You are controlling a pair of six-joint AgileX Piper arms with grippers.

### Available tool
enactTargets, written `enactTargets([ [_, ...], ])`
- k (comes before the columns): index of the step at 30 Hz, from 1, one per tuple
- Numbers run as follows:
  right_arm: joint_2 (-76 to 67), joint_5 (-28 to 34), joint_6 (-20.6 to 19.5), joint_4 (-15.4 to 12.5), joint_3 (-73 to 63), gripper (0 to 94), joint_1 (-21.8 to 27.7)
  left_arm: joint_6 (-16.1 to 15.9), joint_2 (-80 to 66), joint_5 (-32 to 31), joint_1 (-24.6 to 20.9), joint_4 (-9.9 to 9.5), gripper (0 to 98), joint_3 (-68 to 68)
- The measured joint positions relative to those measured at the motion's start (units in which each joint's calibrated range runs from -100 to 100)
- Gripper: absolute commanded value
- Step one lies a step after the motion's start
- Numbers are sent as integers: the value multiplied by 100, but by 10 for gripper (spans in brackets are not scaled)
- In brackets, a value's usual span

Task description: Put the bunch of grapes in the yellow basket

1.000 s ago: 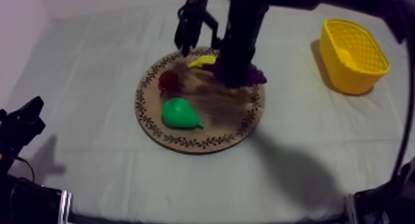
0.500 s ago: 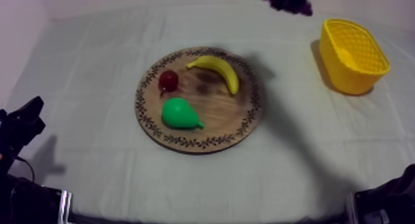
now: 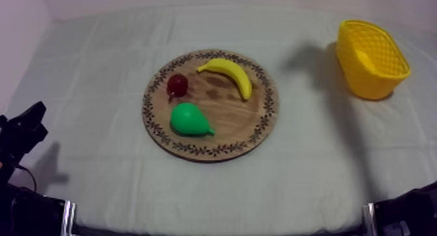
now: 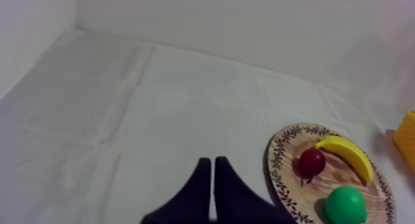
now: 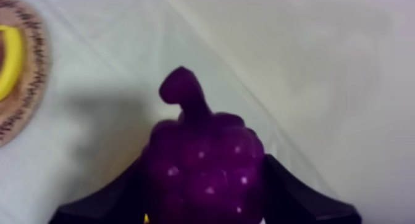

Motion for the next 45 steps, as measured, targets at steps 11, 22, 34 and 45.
enactTargets([
  [11,439,95,-463,-204,29,266,962,0,0,0,0,0,1,0],
  [22,1270,571,-948,-351,356,284,888,0,0,0,0,0,1,0],
  [34,2698,762,-1407,-375,182,338,863,0,0,0,0,0,1,0],
  [45,3636,491,-1327,-368,-122,726,984,0,0,0,0,0,1,0],
])
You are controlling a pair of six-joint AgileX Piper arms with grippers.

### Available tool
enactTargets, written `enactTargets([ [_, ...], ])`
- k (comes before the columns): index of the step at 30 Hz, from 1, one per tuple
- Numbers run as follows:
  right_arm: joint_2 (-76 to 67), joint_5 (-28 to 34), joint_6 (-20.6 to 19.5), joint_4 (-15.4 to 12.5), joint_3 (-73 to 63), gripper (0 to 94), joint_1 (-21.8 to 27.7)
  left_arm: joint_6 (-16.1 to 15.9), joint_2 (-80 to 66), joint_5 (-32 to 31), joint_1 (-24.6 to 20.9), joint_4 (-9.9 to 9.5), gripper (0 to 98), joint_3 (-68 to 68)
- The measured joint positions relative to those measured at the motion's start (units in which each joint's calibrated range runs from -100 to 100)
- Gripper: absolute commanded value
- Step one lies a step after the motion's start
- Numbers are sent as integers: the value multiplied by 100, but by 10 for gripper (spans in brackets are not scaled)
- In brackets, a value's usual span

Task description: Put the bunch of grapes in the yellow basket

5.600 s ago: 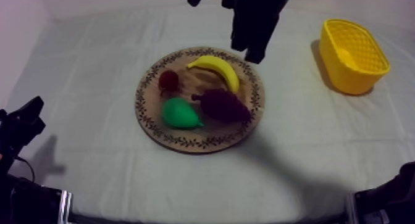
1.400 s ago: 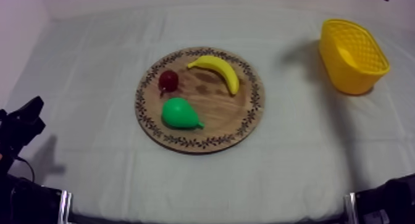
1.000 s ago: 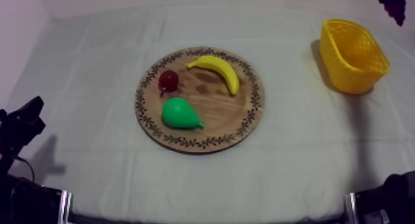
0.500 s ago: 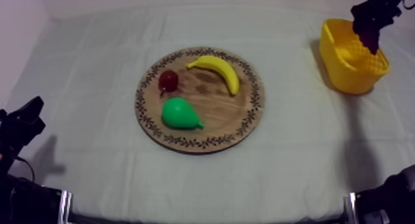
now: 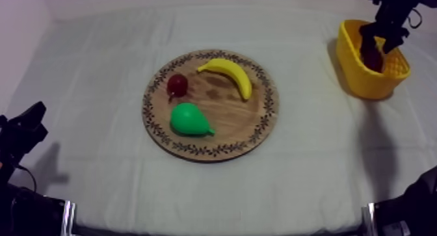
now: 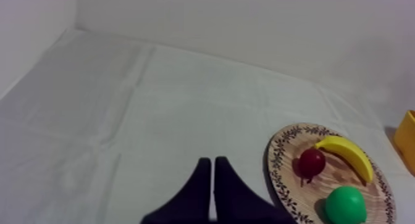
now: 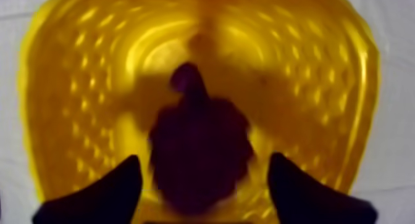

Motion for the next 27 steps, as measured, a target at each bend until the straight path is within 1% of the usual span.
enactTargets([
  [4,37,-252,57,-5,52,745,-6,0,0,0,0,0,1,0],
  [12,-474,-652,154,-5,354,674,-28,0,0,0,0,0,1,0],
  [17,-1277,-953,195,37,830,627,-8,0,0,0,0,0,1,0],
  [21,-2114,-1282,216,146,1348,590,55,0,0,0,0,0,1,0],
  [27,-3615,-1969,291,125,2339,536,244,0,0,0,0,0,1,0],
])
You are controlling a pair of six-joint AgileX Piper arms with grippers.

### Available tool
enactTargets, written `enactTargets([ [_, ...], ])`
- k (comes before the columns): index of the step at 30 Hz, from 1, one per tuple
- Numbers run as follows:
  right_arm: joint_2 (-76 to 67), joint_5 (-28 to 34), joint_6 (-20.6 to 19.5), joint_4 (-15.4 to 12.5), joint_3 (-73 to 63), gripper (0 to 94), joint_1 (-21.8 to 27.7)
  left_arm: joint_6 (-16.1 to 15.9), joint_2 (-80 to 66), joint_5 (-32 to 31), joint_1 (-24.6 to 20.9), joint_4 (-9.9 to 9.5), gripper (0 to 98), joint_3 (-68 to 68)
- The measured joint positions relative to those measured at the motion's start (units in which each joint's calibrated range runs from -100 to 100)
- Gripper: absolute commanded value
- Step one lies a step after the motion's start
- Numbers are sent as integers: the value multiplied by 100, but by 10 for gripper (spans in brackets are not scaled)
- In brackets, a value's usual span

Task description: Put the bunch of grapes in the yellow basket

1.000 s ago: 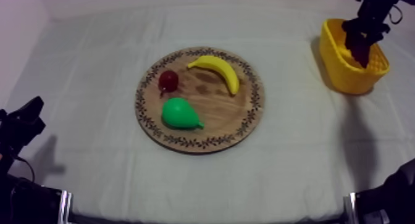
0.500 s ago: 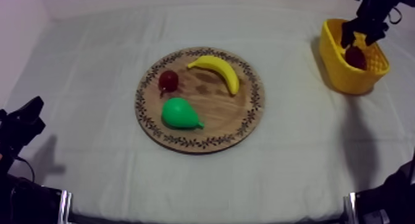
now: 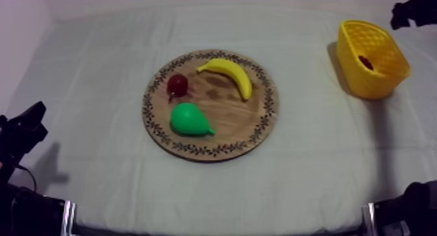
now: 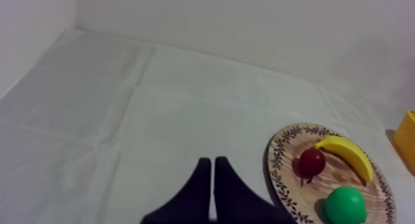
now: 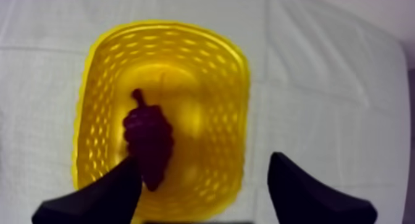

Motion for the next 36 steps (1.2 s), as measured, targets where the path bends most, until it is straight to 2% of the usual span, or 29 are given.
enactTargets([
  [9,-2275,-1165,111,9,1834,484,20,0,0,0,0,0,1,0],
  [21,-5017,-2260,32,3,4467,406,-179,0,0,0,0,0,1,0],
  [27,-6381,-2997,-24,-21,5817,294,-300,0,0,0,0,0,1,0],
  [33,-7717,-3659,183,-302,7148,97,-413,0,0,0,0,0,1,0],
  [36,-8220,-3952,238,-414,7673,36,-531,0,0,0,0,0,1,0],
])
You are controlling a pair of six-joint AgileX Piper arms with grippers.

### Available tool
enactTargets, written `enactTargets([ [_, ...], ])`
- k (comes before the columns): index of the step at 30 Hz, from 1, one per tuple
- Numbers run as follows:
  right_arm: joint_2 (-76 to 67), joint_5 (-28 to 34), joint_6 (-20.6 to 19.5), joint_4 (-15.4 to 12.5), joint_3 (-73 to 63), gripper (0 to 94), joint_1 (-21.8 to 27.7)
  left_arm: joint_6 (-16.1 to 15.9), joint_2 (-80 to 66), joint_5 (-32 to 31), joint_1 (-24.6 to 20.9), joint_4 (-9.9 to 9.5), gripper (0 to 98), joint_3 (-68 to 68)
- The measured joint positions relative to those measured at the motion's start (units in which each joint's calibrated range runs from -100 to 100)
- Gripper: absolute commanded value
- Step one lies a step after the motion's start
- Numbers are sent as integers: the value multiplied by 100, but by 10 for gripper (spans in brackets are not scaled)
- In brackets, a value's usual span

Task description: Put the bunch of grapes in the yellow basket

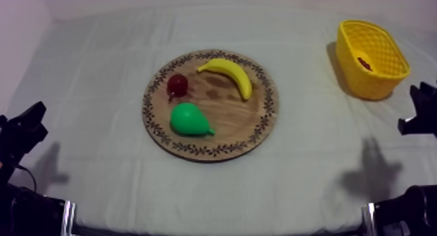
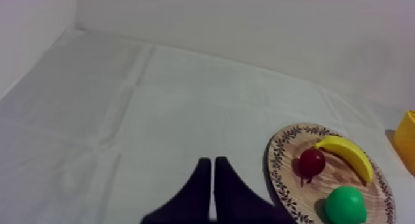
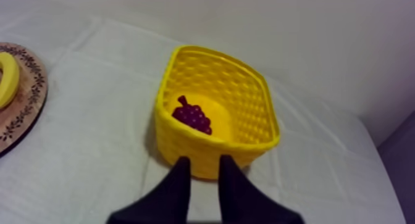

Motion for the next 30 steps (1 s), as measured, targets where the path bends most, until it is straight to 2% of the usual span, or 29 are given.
enactTargets([
  [5,-608,-91,-188,-41,579,8,-141,2,0,0,0,0,1,0],
  [12,-954,144,-641,7,731,3,-185,2,0,0,0,0,1,0],
  [23,-977,878,-924,353,739,2,-209,2,0,0,0,0,1,0],
  [27,-977,935,-832,414,739,2,-209,2,0,0,0,0,1,0],
  [30,-977,962,-585,434,739,2,-209,0,0,0,0,0,1,0],
])
